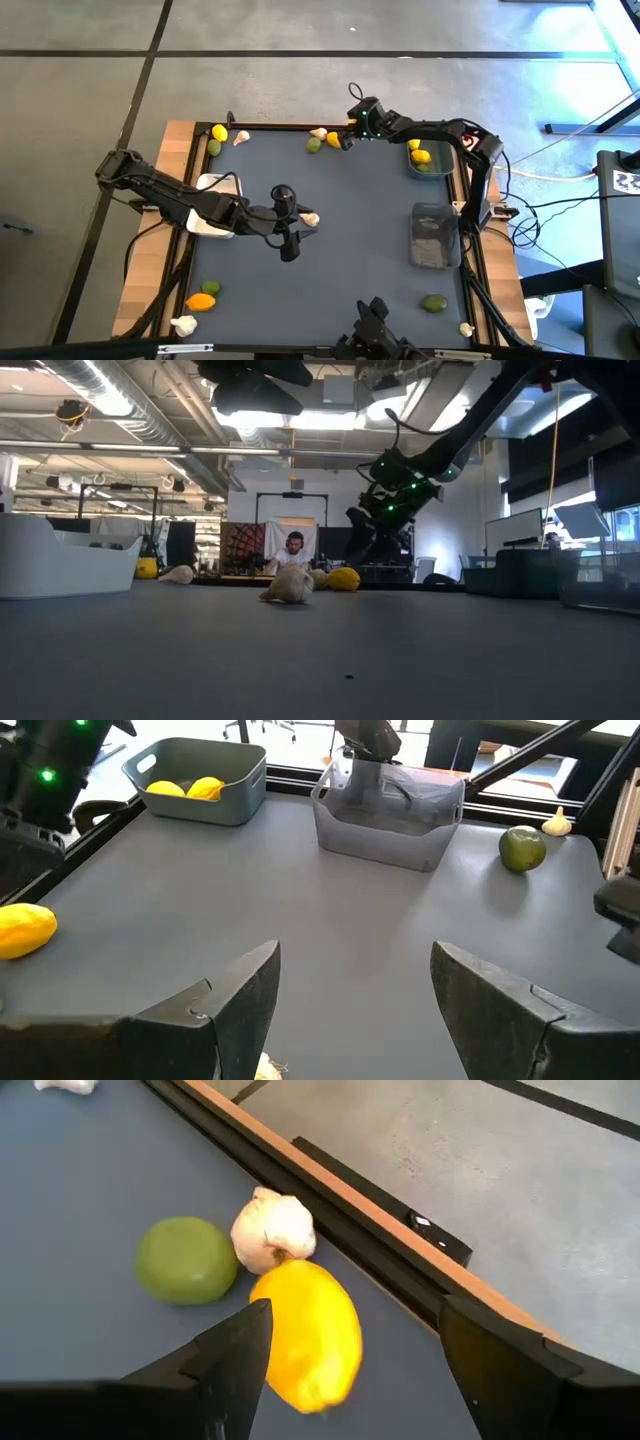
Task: Sort produce into baskets
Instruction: Put the lemon into the blue bin
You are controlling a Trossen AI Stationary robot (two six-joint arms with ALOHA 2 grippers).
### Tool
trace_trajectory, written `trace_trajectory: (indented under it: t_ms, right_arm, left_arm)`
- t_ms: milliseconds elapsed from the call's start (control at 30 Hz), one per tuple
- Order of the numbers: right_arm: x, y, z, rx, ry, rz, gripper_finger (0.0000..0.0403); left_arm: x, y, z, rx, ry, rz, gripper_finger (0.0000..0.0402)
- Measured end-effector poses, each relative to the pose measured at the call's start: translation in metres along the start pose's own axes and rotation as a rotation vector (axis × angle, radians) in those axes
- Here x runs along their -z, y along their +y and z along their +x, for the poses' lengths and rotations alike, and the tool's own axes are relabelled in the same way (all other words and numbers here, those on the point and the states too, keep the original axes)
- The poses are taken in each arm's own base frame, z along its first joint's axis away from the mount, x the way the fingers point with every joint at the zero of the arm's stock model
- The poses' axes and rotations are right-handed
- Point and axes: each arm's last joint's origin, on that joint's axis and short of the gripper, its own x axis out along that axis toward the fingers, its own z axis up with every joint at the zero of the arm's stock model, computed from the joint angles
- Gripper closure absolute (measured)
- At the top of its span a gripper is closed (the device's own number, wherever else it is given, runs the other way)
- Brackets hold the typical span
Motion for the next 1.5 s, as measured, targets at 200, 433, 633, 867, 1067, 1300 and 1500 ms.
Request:
trace_trajectory:
  t_ms: [200, 433, 633, 867, 1067, 1300, 1500]
  right_arm:
    - [0.003, -0.001, 0.024, -0.029, 0.088, 0.034, 0.0121]
    - [0.006, 0.002, 0.042, -0.016, 0.225, -0.001, 0.0121]
    - [0.009, 0.004, 0.041, 0.01, 0.254, -0.047, 0.0126]
    - [0.012, 0.002, 0.04, 0.055, 0.294, -0.098, 0.021]
    - [0.012, 0.001, 0.04, 0.059, 0.296, -0.103, 0.0302]
    - [0.013, 0.002, 0.04, 0.052, 0.298, -0.123, 0.0379]
    - [0.013, 0.001, 0.04, 0.072, 0.294, -0.127, 0.0398]
  left_arm:
    - [0.0, 0.001, 0.001, -0.004, 0.0, 0.0, 0.0147]
    - [0.0, 0.001, 0.001, -0.004, 0.0, 0.0, 0.0147]
    - [0.0, 0.001, 0.001, -0.004, 0.0, -0.001, 0.0147]
    - [0.0, 0.001, 0.001, -0.003, 0.001, -0.006, 0.0147]
    - [0.0, 0.001, 0.001, -0.003, 0.001, -0.004, 0.0147]
    - [0.0, 0.001, 0.001, -0.003, 0.001, -0.003, 0.0147]
    - [0.0, 0.001, 0.001, -0.004, 0.0, -0.003, 0.0147]
